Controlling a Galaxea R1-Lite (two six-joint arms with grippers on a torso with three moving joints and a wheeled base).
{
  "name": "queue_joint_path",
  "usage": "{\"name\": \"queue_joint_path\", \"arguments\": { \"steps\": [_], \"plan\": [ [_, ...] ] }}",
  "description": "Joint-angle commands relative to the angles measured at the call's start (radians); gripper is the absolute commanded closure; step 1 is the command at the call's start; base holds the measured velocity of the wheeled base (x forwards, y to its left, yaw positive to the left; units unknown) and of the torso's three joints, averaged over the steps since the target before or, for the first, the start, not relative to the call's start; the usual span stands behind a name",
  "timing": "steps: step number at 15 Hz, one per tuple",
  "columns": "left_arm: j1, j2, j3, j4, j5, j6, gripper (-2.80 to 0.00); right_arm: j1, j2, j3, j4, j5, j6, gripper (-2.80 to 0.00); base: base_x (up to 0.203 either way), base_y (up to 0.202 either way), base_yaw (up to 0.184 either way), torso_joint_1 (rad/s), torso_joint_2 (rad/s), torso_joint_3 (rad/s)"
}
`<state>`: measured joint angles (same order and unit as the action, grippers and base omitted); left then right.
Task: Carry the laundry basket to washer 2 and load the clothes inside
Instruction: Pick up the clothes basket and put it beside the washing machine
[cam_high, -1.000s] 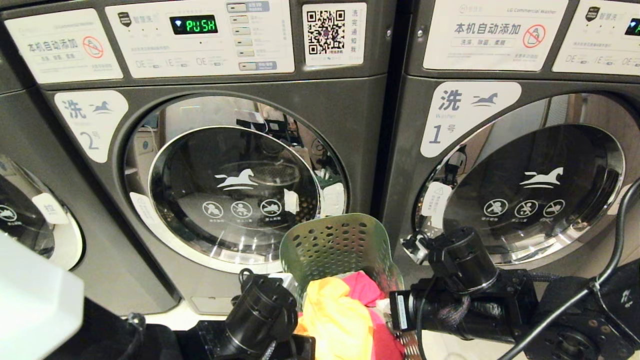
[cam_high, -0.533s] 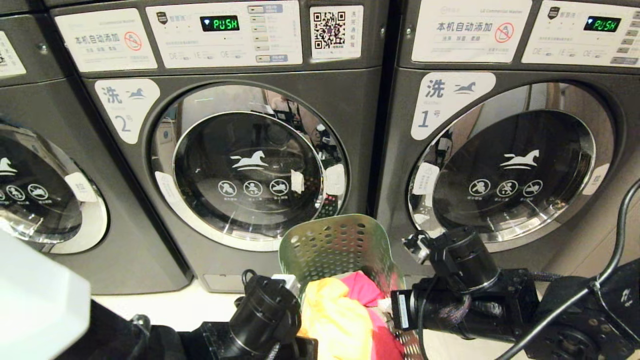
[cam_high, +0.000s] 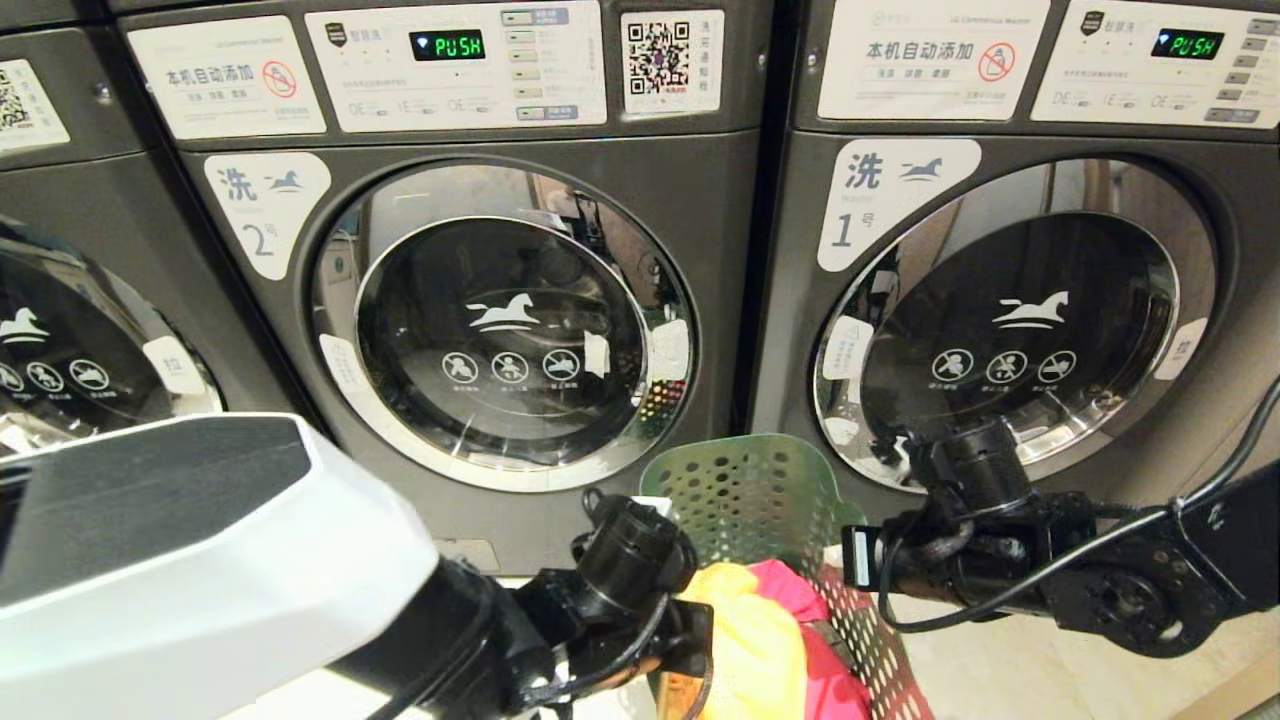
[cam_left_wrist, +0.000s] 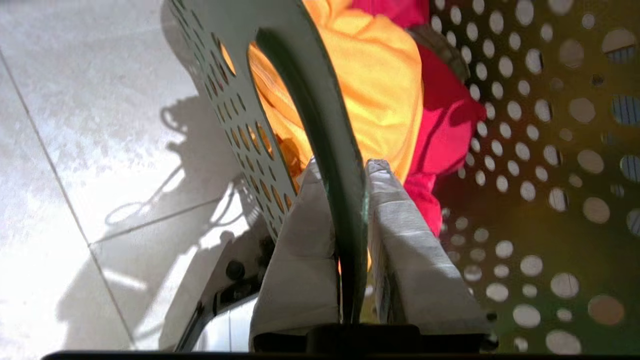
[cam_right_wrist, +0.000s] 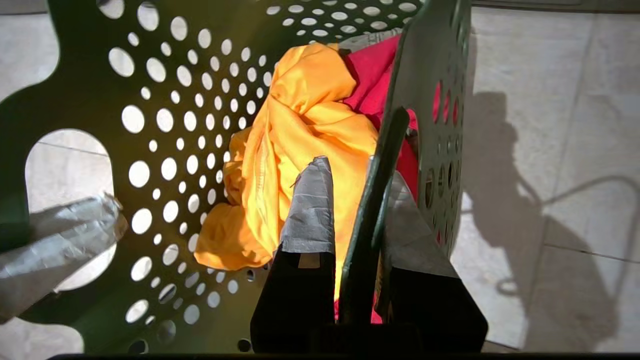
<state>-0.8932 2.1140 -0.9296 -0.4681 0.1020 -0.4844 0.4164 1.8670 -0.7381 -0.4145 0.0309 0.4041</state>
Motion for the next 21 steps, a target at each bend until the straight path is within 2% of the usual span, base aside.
{"name": "queue_joint_path", "arguments": {
  "steps": [1, 4, 7, 17, 21],
  "plan": [
    [0.0, 0.158, -0.13, 0.002, 0.016, 0.01, 0.0, -0.067, 0.05, -0.007, -0.004, 0.005, -0.02, 0.0, 0.0, 0.0, 0.0, 0.0, 0.0, 0.0],
    [-0.015, 0.253, -0.273, 0.007, 0.044, 0.032, 0.0, -0.109, 0.078, -0.008, -0.028, 0.012, -0.022, 0.0, 0.0, 0.0, 0.0, 0.0, 0.0, 0.0],
    [-0.037, 0.29, -0.336, 0.053, 0.047, 0.033, 0.0, -0.144, 0.12, 0.008, -0.144, 0.006, -0.029, 0.0, 0.0, 0.0, 0.0, 0.0, 0.0, 0.0],
    [-0.047, 0.407, -0.628, 0.227, 0.046, 0.033, 0.0, -0.182, 0.184, 0.043, -0.18, 0.0, -0.029, 0.0, 0.0, 0.0, 0.0, 0.002, 0.0, -0.165],
    [-0.051, 0.447, -0.749, 0.335, 0.048, 0.032, 0.0, -0.222, 0.212, 0.028, -0.213, -0.008, -0.07, 0.0, 0.0, 0.0, 0.0, 0.002, 0.0, -0.194]
  ]
}}
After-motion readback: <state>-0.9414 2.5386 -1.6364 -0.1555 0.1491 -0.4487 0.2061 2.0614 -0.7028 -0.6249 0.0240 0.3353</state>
